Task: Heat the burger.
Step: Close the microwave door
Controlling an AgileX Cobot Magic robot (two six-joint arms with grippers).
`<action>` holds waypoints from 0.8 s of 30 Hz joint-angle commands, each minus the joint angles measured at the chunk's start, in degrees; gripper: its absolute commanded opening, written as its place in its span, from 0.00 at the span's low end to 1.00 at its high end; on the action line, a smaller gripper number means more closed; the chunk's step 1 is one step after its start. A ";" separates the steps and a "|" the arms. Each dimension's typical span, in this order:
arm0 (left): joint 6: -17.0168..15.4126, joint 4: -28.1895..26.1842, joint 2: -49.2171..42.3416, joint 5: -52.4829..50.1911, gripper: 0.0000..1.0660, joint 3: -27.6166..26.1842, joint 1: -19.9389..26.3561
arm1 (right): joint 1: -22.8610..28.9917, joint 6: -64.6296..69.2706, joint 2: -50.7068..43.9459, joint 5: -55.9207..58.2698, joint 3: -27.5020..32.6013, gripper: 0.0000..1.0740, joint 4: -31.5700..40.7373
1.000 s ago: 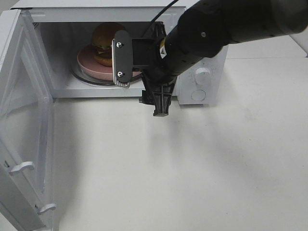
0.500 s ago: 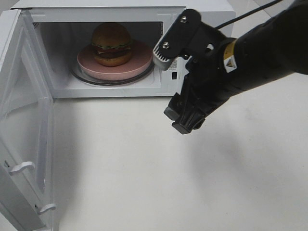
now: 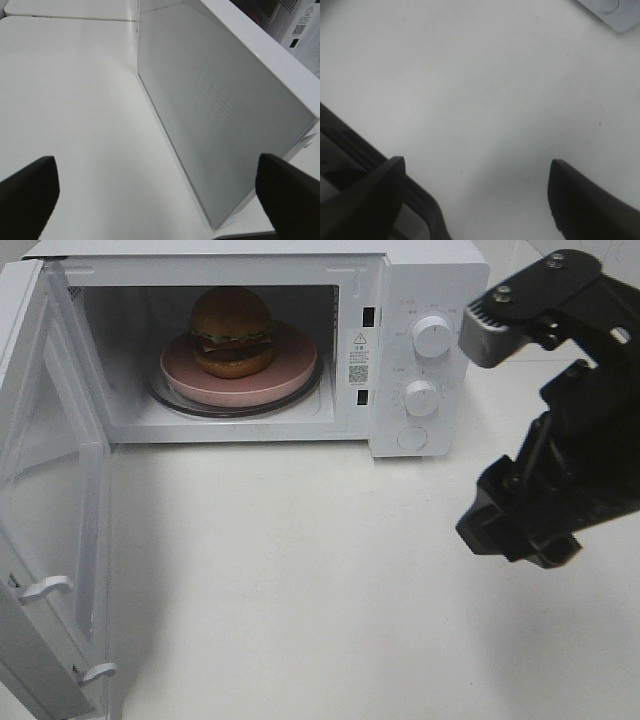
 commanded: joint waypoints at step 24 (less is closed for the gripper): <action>0.00 -0.23 -0.97 -0.57 0.94 -0.06 -0.06 | -12.61 2.12 -35.01 16.04 10.83 0.71 -0.57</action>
